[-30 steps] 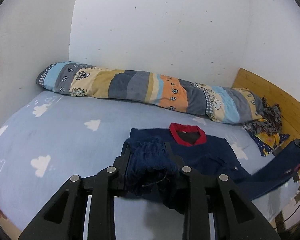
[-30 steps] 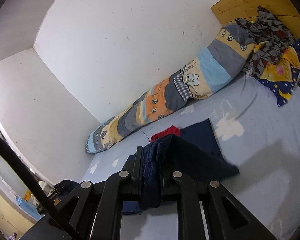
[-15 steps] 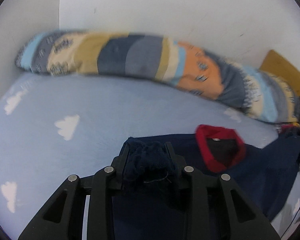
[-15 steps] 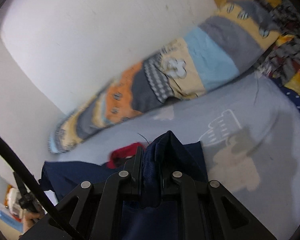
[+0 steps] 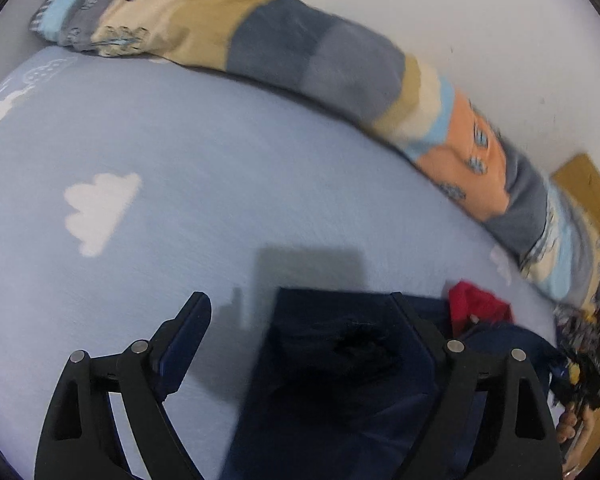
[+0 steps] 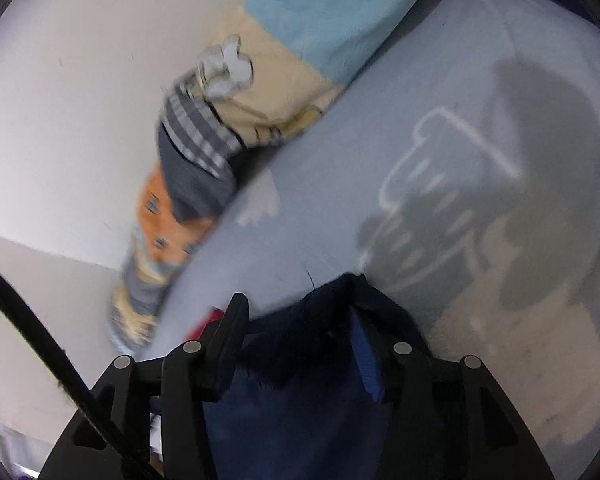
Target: Fold large clothes
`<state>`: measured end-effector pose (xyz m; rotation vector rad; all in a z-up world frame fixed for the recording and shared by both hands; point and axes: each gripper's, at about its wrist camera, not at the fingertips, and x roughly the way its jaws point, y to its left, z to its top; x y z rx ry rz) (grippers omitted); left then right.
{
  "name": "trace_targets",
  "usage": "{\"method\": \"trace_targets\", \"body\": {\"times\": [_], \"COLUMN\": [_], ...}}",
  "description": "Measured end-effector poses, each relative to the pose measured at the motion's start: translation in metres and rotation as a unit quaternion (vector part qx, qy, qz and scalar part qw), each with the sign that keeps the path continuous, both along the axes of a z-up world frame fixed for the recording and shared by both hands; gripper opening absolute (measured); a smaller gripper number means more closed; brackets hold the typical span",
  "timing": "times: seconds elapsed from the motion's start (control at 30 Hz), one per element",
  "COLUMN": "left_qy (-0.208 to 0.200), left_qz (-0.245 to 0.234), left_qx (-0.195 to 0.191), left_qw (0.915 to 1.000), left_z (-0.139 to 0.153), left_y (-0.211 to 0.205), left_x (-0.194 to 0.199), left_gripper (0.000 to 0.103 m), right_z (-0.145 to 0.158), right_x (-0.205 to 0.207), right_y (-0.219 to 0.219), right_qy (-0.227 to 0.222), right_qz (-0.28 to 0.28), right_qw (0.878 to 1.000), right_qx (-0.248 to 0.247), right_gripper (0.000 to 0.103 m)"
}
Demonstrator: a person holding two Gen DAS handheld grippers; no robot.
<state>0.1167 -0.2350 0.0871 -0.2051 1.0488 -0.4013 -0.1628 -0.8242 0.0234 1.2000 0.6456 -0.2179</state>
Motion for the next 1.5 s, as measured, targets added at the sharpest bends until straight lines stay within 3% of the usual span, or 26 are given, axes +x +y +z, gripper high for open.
{"method": "trace_targets", "body": {"times": [0.07, 0.1, 0.17, 0.27, 0.4, 0.47, 0.5, 0.6, 0.63, 0.67, 0.73, 0.8, 0.9, 0.93, 1.03, 1.07, 1.13, 1.23, 1.3, 1.37, 1.43, 1.5], "left_qy": [-0.01, -0.021, -0.04, -0.108, -0.138, -0.136, -0.138, -0.139, -0.128, -0.119, -0.103, -0.098, -0.11, -0.116, -0.117, -0.119, -0.124, -0.09, -0.088, -0.076, -0.081, -0.102], "left_qz": [0.009, 0.009, -0.007, -0.038, -0.121, -0.147, -0.155, -0.126, -0.112, -0.1, -0.059, -0.02, 0.027, 0.021, -0.019, -0.034, -0.067, -0.072, -0.05, -0.031, -0.009, -0.002], "left_qx": [-0.006, -0.008, -0.011, 0.015, 0.054, 0.07, 0.081, 0.155, 0.156, 0.149, 0.12, 0.096, 0.08, 0.064, 0.042, 0.042, 0.072, 0.143, 0.111, 0.109, 0.116, 0.103], "left_qw": [0.9999, 0.9997, 0.9991, 0.9933, 0.9815, 0.9773, 0.9749, 0.97, 0.973, 0.9766, 0.9857, 0.9903, 0.9904, 0.9909, 0.9921, 0.9914, 0.9875, 0.983, 0.9886, 0.9906, 0.9899, 0.9895], "left_z": [0.01, 0.016, 0.024, 0.037, 0.022, 0.006, -0.004, -0.036, -0.045, -0.05, -0.052, -0.05, -0.036, -0.028, -0.017, -0.016, -0.025, -0.058, -0.062, -0.056, -0.04, -0.019], "left_y": [0.011, 0.015, 0.013, -0.001, -0.047, -0.064, -0.073, -0.081, -0.075, -0.07, -0.051, -0.032, -0.006, 0.001, 0.006, 0.005, 0.001, 0.008, 0.03, 0.044, 0.055, 0.058], "left_x": [-0.004, -0.01, -0.021, -0.052, -0.076, -0.078, -0.077, -0.061, -0.052, -0.046, -0.036, -0.032, -0.037, -0.045, -0.067, -0.075, -0.099, -0.113, -0.126, -0.135, -0.153, -0.176], "left_gripper": [0.087, 0.087, 0.087, 0.087, 0.088, 0.088, 0.088, 0.088, 0.091, 0.094, 0.098, 0.098, 0.098, 0.098, 0.098, 0.098, 0.098, 0.098, 0.098, 0.098, 0.098, 0.098], "right_z": [0.007, 0.015, 0.038, 0.065, 0.065, 0.054, 0.047, 0.024, 0.013, 0.005, -0.01, -0.019, -0.005, 0.005, 0.032, 0.038, 0.039, 0.019, 0.001, -0.005, -0.002, 0.008], "right_x": [-0.013, -0.022, -0.029, -0.033, -0.008, 0.008, 0.017, 0.038, 0.04, 0.035, 0.023, 0.005, -0.002, -0.01, -0.017, -0.019, -0.028, -0.041, -0.064, -0.089, -0.125, -0.137], "right_y": [-0.009, -0.012, -0.003, 0.021, 0.065, 0.087, 0.096, 0.097, 0.086, 0.074, 0.048, 0.03, 0.041, 0.05, 0.084, 0.101, 0.137, 0.157, 0.149, 0.131, 0.113, 0.112], "right_qy": [-0.028, -0.036, -0.033, -0.055, -0.029, -0.011, -0.005, 0.029, 0.05, 0.056, 0.069, 0.044, 0.088, 0.082, 0.046, 0.04, 0.017, 0.033, 0.058, 0.067, 0.101, 0.157], "right_qz": [-0.008, -0.021, -0.022, 0.004, 0.095, 0.134, 0.146, 0.16, 0.144, 0.133, 0.092, 0.063, 0.046, 0.04, 0.084, 0.103, 0.155, 0.185, 0.164, 0.121, 0.048, 0.015], "right_qw": [0.999, 0.999, 0.999, 0.995, 0.983, 0.974, 0.969, 0.959, 0.958, 0.962, 0.972, 0.983, 0.969, 0.967, 0.959, 0.954, 0.95, 0.955, 0.962, 0.973, 0.981, 0.971], "right_qx": [0.04, 0.032, -0.021, -0.08, -0.156, -0.181, -0.197, -0.232, -0.241, -0.232, -0.206, -0.166, -0.228, -0.238, -0.268, -0.279, -0.27, -0.228, -0.21, -0.187, -0.161, -0.182], "right_gripper": [0.057, 0.058, 0.069, 0.069, 0.069, 0.055, 0.055, 0.047, 0.039, 0.02, 0.0, 0.0, 0.0, 0.009, 0.021, 0.03, 0.04, 0.04, 0.035, 0.02, 0.018, 0.023]}}
